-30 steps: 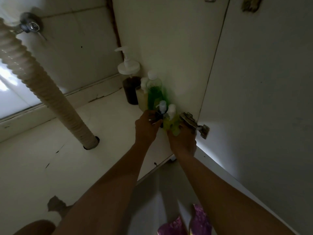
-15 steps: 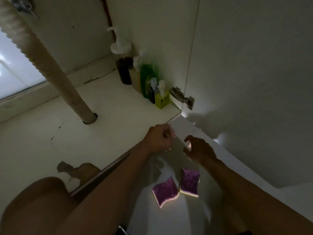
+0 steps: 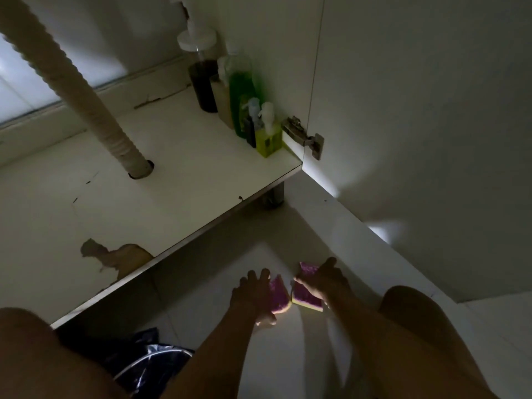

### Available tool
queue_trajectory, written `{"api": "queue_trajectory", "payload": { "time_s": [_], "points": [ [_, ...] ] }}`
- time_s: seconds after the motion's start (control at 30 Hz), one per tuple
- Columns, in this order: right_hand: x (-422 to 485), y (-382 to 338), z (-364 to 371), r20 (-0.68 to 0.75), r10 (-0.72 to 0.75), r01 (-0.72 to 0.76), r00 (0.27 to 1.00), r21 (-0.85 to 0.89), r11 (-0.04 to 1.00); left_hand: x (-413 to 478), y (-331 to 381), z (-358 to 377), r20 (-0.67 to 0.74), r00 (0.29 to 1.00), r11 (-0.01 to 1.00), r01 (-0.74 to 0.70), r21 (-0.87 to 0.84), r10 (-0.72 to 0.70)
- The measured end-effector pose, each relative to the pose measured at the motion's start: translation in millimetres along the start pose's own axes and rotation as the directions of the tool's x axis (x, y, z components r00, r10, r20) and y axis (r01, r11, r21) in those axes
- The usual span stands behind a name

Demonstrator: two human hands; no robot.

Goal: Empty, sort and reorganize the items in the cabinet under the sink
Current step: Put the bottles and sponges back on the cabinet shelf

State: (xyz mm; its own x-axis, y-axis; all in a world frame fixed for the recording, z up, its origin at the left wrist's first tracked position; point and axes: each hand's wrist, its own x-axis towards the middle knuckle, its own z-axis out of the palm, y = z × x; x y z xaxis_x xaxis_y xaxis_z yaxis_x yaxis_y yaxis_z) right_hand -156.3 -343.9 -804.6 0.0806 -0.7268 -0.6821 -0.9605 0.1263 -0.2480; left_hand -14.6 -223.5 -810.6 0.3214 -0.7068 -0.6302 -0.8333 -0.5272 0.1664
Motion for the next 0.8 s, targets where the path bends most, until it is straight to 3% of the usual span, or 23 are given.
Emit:
{"api": "queue_trajectory", "payload": {
  "time_s": [0.17,0.5,0.67,0.8],
  "points": [
    [3.6,3.7,1.3,0.015,0.034,-0.035,0.999,0.061,0.997,-0.8,0.3,7.3,-0.106,0.994,1.0,-0.006,-0.006,0.006],
    [3.5,-3.9,9.3,0.019,0.076,-0.077,0.997,0.128,0.989,2.2,-18.8,-10.6,-0.136,0.989,0.992,-0.07,-0.102,0.055],
    [-3.2,-18.5,-25.1,0.006,-0.067,0.063,0.998,0.291,0.955,-7.9,-19.8,-52.3,-0.245,0.953,0.952,-0.228,-0.203,0.176],
    [-19.4,-30.0,-71.9,0.028,-0.239,0.231,0.971,0.177,0.957,-25.4,-16.2,-96.2,-0.368,0.882,0.895,-0.389,-0.218,0.294]
  ]
}}
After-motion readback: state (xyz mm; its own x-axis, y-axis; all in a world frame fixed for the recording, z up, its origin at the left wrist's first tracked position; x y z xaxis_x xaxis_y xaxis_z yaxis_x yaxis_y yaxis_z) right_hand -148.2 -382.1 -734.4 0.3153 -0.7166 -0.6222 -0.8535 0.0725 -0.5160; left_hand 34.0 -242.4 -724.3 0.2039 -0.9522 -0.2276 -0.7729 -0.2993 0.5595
